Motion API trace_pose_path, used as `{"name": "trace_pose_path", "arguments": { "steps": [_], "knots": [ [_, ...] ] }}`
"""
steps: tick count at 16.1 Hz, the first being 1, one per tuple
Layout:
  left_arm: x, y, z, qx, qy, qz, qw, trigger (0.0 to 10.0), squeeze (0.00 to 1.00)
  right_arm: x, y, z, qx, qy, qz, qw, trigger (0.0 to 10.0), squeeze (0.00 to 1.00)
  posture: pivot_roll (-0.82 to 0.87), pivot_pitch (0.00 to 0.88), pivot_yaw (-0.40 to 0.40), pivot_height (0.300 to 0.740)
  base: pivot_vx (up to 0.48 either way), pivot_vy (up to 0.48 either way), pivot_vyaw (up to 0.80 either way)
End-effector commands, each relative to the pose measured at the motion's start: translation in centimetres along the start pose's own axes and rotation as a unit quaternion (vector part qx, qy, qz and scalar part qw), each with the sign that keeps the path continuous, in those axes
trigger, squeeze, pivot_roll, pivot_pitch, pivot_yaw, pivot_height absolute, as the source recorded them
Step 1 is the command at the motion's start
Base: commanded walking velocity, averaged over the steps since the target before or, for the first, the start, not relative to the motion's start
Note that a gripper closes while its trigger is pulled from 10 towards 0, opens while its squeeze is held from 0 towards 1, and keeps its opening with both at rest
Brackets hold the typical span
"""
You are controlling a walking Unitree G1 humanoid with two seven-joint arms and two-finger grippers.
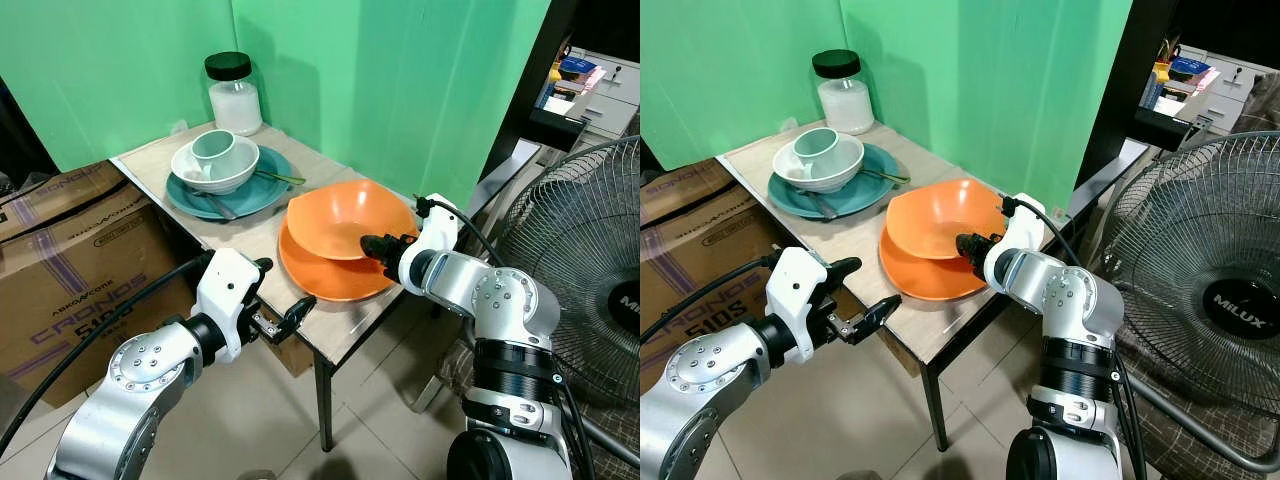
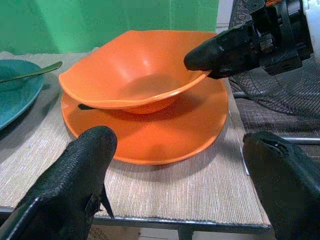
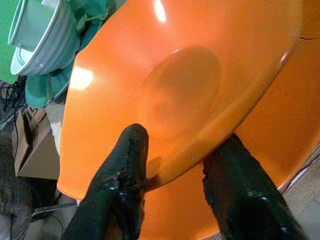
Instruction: Setting the table
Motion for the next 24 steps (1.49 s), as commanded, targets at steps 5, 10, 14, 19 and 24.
{"name": "trace_pose_path", "arguments": {
  "steps": [5, 10, 14, 19, 24],
  "knots": [
    [0.2, 0.4, 0.0, 0.004, -0.001, 0.003, 1.0, 10.0, 0.0, -0.1, 0.8, -1.0, -0.007, 0.014, 0.006, 1.0, 0.0, 0.0, 0.16, 0.0, 0.048, 0.74, 0.0, 0.0, 0.0],
    [0.8, 0.9, 0.0, 0.012, -0.005, 0.009, 1.0, 10.0, 0.0, -1.2, 2.9, -2.2, -0.039, 0.03, 0.058, 0.997, 0.0, 0.0, 0.14, 0.0, 0.062, 0.74, 0.0, 0.0, 0.0],
    [1.1, 1.0, -0.1, 0.016, -0.012, 0.008, 1.0, 10.0, 0.0, -3.2, 5.0, -2.1, -0.048, 0.018, 0.126, 0.991, 0.0, 0.0, 0.13, 0.0, 0.096, 0.74, 0.0, 0.0, 0.0],
    [1.5, 1.6, -0.2, 0.023, -0.008, 0.022, 0.999, 10.0, 0.0, -6.2, 7.4, -1.7, -0.108, -0.011, 0.269, 0.957, 0.0, 0.0, 0.13, 0.0, 0.086, 0.74, 0.0, 0.0, 0.0],
    [1.8, 3.5, 0.0, 0.016, 0.035, 0.091, 0.995, 10.0, 0.0, -10.6, 4.5, 0.0, -0.206, -0.034, 0.304, 0.929, 2.5, 0.0, 0.11, 0.0, 0.091, 0.74, 0.0, 0.0, 0.0]
  ]
}}
Point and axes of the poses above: a point about 5 cm out from each wrist's last joint towards the gripper, its own x axis pointing out of the wrist towards the gripper, its own y axis along the axis of the wrist's last joint, z = x × y, the point moved 3 cm from there along x, pointing out of the wrist towards the gripper, and after that the axes turned 15 degrees about -x, right-handed, at the moved point
